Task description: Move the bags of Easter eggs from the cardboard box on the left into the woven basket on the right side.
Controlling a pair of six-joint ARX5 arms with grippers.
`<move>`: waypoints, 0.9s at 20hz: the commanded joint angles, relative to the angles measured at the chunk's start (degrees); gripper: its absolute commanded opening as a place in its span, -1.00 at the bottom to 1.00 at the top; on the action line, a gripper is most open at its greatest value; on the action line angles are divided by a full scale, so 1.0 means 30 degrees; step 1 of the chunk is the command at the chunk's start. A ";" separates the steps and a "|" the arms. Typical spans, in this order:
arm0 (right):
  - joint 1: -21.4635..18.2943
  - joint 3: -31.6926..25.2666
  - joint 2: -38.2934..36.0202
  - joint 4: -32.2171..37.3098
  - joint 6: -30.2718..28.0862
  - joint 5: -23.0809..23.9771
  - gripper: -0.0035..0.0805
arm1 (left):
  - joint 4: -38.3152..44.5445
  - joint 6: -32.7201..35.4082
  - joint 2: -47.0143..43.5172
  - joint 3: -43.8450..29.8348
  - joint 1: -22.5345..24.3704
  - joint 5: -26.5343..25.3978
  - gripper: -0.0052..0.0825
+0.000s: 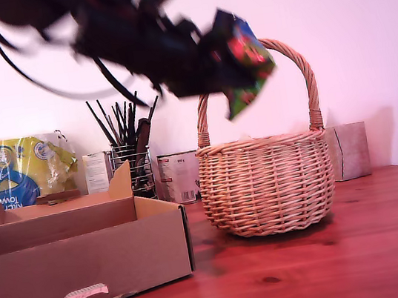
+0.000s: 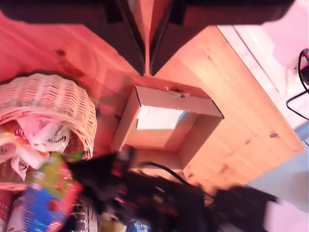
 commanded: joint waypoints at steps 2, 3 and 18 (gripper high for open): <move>0.0066 -0.0022 0.0029 -0.0095 0.0153 0.0015 -0.95 | 0.1530 0.0095 0.1566 0.0029 -0.0087 -0.0561 -0.59; 0.0073 -0.0022 0.0029 -0.0087 0.0153 0.0007 -0.95 | 0.1486 0.0087 0.2178 0.0211 -0.0087 -0.0634 -0.59; 0.0073 -0.0022 0.0029 -0.0109 0.0138 0.0000 -0.95 | -1.2415 0.0095 0.2572 0.8036 -0.0087 -0.1144 0.36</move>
